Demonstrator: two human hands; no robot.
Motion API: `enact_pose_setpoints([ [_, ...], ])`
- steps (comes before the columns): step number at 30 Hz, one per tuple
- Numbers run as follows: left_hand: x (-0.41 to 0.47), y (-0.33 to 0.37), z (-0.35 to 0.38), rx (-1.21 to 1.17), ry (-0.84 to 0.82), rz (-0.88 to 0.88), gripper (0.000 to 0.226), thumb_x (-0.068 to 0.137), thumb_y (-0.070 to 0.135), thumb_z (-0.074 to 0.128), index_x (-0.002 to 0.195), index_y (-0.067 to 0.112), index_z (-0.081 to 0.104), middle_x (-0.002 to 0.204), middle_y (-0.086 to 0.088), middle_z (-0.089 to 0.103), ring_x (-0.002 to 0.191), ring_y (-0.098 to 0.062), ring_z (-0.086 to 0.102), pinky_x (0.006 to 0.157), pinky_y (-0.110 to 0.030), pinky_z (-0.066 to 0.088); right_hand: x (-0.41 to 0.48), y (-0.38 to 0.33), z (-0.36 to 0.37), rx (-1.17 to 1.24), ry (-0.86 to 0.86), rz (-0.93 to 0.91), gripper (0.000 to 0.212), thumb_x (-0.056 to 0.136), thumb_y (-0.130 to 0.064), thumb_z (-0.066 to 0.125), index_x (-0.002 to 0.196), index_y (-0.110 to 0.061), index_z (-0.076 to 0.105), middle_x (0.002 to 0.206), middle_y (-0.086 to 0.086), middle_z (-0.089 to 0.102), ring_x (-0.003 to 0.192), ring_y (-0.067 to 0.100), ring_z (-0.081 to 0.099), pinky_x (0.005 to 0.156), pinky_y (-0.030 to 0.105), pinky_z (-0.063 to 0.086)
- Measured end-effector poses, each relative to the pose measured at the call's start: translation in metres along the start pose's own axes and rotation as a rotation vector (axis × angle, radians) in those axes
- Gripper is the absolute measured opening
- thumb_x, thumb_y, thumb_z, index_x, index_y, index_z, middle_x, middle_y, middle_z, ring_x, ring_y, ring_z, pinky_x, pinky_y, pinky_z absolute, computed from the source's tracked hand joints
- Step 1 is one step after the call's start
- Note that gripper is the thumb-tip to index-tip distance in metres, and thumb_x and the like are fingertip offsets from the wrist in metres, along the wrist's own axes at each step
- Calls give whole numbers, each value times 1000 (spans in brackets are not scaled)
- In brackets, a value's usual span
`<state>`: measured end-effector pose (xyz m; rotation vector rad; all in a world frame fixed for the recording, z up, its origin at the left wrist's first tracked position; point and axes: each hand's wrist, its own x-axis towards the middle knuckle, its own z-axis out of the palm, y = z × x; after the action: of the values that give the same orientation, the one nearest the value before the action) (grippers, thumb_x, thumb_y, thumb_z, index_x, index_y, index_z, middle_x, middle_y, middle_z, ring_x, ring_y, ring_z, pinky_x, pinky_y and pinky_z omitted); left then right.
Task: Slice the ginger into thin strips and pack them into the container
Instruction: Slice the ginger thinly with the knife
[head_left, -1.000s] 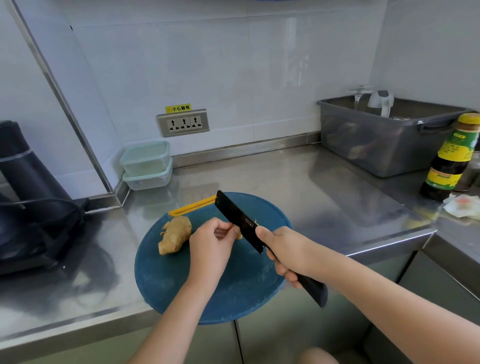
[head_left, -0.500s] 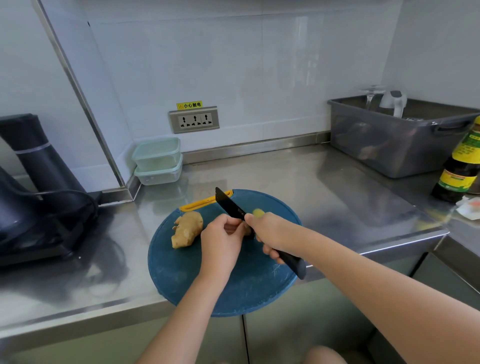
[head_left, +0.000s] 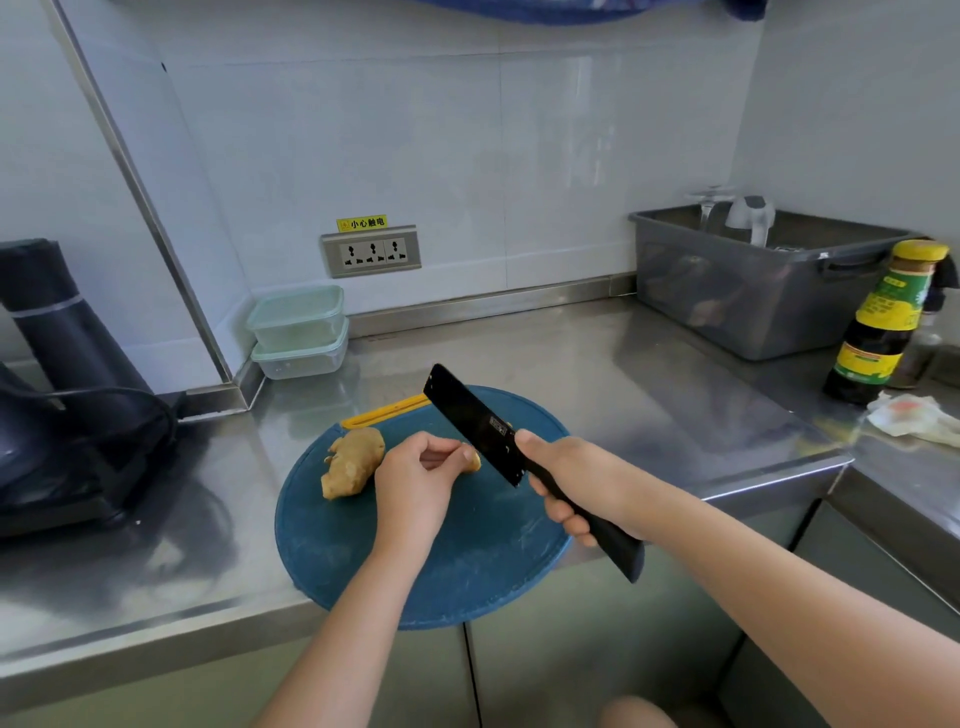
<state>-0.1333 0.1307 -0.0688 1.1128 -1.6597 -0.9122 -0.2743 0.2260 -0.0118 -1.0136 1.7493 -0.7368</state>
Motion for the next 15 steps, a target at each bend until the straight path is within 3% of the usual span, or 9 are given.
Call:
enact_pose_setpoints([
  [15, 1, -4, -1, -10, 5, -27, 10, 81, 17, 75, 76, 24, 69, 71, 10, 71, 70, 1, 65, 68, -12, 47, 5, 8, 9, -44, 13, -120, 51, 99, -56, 29, 71, -13, 38, 47, 0, 34, 37, 15, 29, 37, 21, 31],
])
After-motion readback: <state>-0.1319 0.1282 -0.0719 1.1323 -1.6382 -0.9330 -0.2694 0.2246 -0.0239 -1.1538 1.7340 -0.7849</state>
